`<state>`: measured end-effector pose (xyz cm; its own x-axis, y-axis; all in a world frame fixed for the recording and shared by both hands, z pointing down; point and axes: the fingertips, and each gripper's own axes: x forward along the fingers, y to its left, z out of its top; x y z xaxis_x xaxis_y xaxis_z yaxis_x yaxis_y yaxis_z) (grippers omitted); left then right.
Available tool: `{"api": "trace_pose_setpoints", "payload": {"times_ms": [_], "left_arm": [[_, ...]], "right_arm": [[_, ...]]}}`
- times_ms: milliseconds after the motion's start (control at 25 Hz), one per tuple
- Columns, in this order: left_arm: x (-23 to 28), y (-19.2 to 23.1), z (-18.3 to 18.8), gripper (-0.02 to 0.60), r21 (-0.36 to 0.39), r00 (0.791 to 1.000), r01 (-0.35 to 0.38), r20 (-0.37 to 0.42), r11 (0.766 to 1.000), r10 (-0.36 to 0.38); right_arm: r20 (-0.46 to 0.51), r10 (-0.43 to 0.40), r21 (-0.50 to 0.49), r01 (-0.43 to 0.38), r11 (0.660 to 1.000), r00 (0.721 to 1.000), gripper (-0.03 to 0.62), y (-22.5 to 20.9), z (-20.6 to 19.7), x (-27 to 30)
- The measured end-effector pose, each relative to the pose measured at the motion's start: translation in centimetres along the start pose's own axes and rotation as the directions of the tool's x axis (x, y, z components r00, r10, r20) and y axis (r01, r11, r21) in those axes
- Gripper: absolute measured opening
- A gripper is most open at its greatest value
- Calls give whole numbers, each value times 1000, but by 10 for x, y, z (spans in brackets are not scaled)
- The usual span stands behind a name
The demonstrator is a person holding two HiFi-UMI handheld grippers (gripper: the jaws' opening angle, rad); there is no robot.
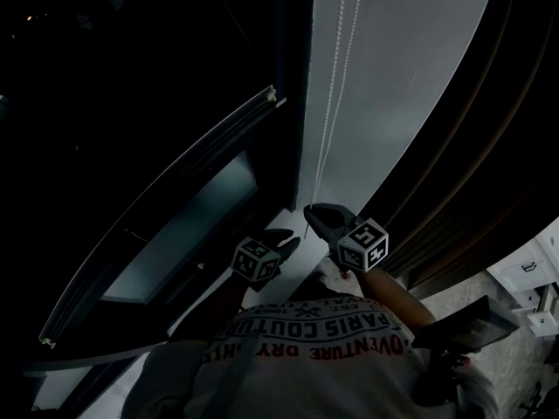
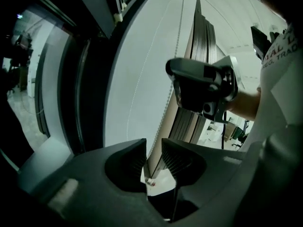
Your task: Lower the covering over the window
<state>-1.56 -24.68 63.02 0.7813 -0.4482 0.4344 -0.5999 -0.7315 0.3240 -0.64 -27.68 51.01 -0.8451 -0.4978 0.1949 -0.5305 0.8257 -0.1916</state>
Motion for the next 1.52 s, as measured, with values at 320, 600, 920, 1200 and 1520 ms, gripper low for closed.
{"api": "trace_pose_setpoints", "payload": {"times_ms": [320,600,920,1200,1520], "left_arm": [[-69,-10,146,114,109,950,-10,313,994,-25],[-87,-54,247,114,238,912,58,382,970,-148],[-83,-78,296,112,215,903,88,396,973,-170],[-88,-85,306,8,273,918,-50,391,961,-63],[-93,-85,301,6,273,911,-56,407,960,-63]], "right_arm": [[0,-7,8,7,1000,1000,11,-1,-3,-1],[-2,-10,32,10,999,1000,11,-4,-8,-1],[0,-12,30,12,999,1000,11,-4,-8,-2],[5,-13,25,13,1000,1000,11,-4,-8,-3],[10,-11,34,10,999,1000,11,-3,-10,-4]]}}
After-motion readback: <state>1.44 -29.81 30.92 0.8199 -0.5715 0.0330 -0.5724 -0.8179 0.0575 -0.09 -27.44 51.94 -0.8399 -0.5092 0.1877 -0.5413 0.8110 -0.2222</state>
